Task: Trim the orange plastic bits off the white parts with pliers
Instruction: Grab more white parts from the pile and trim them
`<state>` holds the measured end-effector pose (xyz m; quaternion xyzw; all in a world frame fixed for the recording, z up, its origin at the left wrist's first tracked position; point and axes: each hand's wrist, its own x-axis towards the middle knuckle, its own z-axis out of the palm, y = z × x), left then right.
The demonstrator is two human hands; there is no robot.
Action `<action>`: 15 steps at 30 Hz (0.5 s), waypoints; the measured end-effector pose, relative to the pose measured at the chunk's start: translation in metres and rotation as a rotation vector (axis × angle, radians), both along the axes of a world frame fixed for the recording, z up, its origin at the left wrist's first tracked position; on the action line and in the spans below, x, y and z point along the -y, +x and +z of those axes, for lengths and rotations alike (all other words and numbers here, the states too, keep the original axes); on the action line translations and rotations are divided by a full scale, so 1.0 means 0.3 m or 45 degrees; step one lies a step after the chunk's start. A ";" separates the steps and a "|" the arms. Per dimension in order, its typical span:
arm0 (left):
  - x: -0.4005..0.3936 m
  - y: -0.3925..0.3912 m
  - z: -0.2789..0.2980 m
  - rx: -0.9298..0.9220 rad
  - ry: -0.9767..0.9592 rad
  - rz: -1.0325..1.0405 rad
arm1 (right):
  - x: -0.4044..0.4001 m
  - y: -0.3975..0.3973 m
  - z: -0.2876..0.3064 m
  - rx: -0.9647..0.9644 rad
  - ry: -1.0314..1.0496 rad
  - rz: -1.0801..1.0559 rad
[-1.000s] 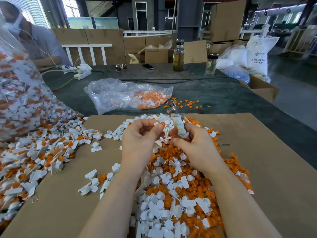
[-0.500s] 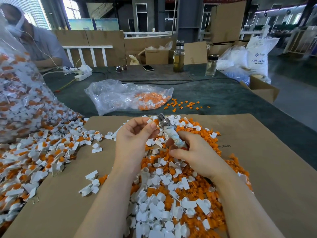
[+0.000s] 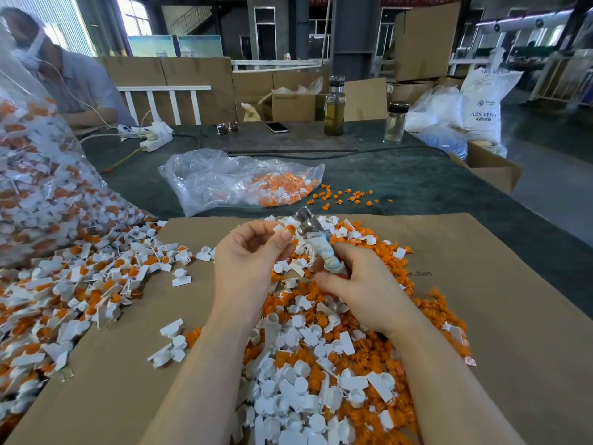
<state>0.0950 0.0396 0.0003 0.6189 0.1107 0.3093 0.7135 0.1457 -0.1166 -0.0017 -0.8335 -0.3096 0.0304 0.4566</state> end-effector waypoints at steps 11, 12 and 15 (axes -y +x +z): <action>0.069 0.009 -0.008 -0.249 0.350 0.086 | -0.047 0.005 -0.024 0.238 0.264 -0.363; 0.069 0.009 -0.009 -0.254 0.356 0.089 | -0.048 0.005 -0.026 0.238 0.259 -0.364; 0.070 0.010 -0.011 -0.265 0.369 0.094 | -0.049 0.006 -0.028 0.218 0.256 -0.371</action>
